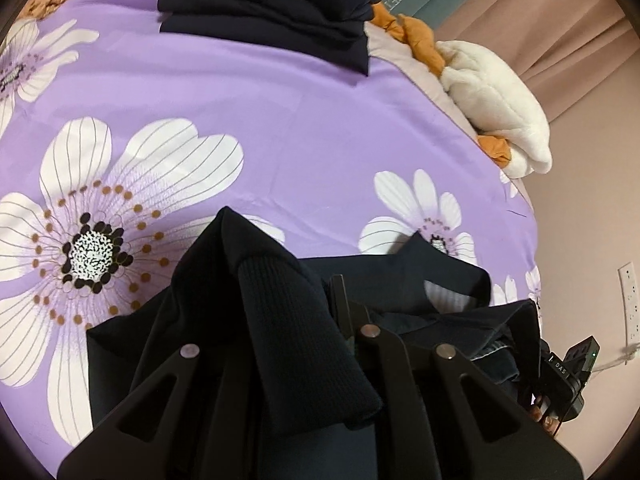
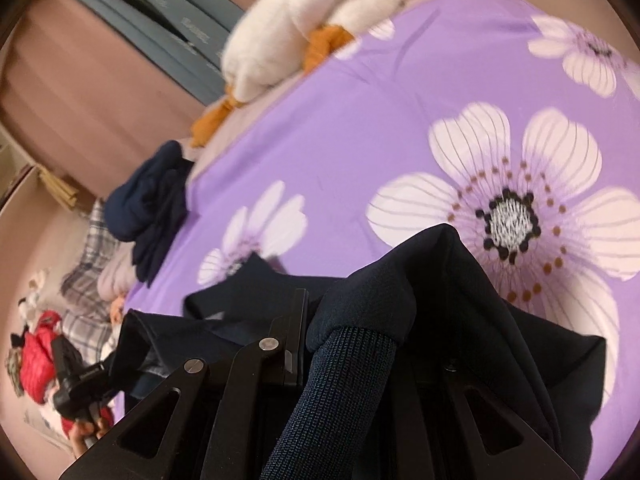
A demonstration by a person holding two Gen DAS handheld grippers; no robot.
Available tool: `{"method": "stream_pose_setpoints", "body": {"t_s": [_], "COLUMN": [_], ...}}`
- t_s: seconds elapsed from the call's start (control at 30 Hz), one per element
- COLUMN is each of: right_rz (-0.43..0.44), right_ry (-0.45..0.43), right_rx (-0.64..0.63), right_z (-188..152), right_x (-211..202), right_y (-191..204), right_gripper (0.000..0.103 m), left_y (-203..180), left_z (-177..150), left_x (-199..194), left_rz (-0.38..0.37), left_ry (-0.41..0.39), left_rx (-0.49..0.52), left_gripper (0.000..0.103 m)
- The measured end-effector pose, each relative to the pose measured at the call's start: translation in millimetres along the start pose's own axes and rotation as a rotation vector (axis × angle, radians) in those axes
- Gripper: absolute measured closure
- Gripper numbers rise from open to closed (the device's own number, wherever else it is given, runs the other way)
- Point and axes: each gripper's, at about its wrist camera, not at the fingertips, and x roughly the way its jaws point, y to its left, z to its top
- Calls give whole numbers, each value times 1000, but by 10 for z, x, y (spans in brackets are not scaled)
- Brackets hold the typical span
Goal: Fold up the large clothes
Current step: 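Carry the hem over the jacket body toward the collar with both tools, then lower the hem onto the collar end and open both tools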
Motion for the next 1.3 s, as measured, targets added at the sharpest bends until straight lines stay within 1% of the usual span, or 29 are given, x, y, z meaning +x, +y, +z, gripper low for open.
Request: {"method": "stream_pose_setpoints", "body": {"t_s": [0.1,0.23,0.47,0.5,0.53,0.57,0.6,0.63,0.67,0.73,0.77,0.9,0.97,1.07,1.13,1.17,1.2,1.27,1.3], "right_rz": [16,8,15,20,34,50,69,91,131,157,155,137,143,160,164,173,176,184,184], "right_ry": [8,22,54,57,64,71,79,81,73,54,49,54,51,42,41,34,19,-75,-99], "right_rx": [25,30,76,84,104,133,173,208,261,296,298,293,303,323,330,338,344,346,339], "right_z": [21,54,129,141,163,184,203,215,246,302,327,366,378,418,440,469,493,579,598], "right_x": [28,65,141,154,157,168,182,197,190,172,169,210,215,203,192,192,167,48,-10], "right_y": [-70,-89,-143,-150,-177,-206,-239,-260,-307,-313,-300,-284,-310,-366,-375,-376,-377,-347,-340], "right_gripper": [89,89,89,89,88,84,74,67,54,46,45,44,44,44,41,37,33,31,30], "left_y": [53,48,49,63,82,119,149,166,179,183,189,197,180,203,228,240,251,249,223], "left_z": [15,56,178,196,212,239,265,296,334,388,417,457,497,554,611,629,642,631,615], "left_x": [66,167,249,251,246,231,202,166,126,93,100,109,106,60,18,-29,-75,-182,-211], "left_rz": [4,27,12,1,-10,-34,-52,-58,-50,-34,-28,2,43,87,129,148,160,139,134], "left_ry": [6,17,37,34,28,15,-6,-34,-63,-81,-79,-96,-115,-136,-153,-167,-179,-196,-198], "left_rx": [-11,-12,-53,-73,-96,-136,-172,-196,-204,-194,-190,-173,-144,-107,-87,-81,-79,-55,-30], "left_gripper": [91,90,88,84,74,66,48,32,29,30,30,30,28,27,27,28,28,28,28]}}
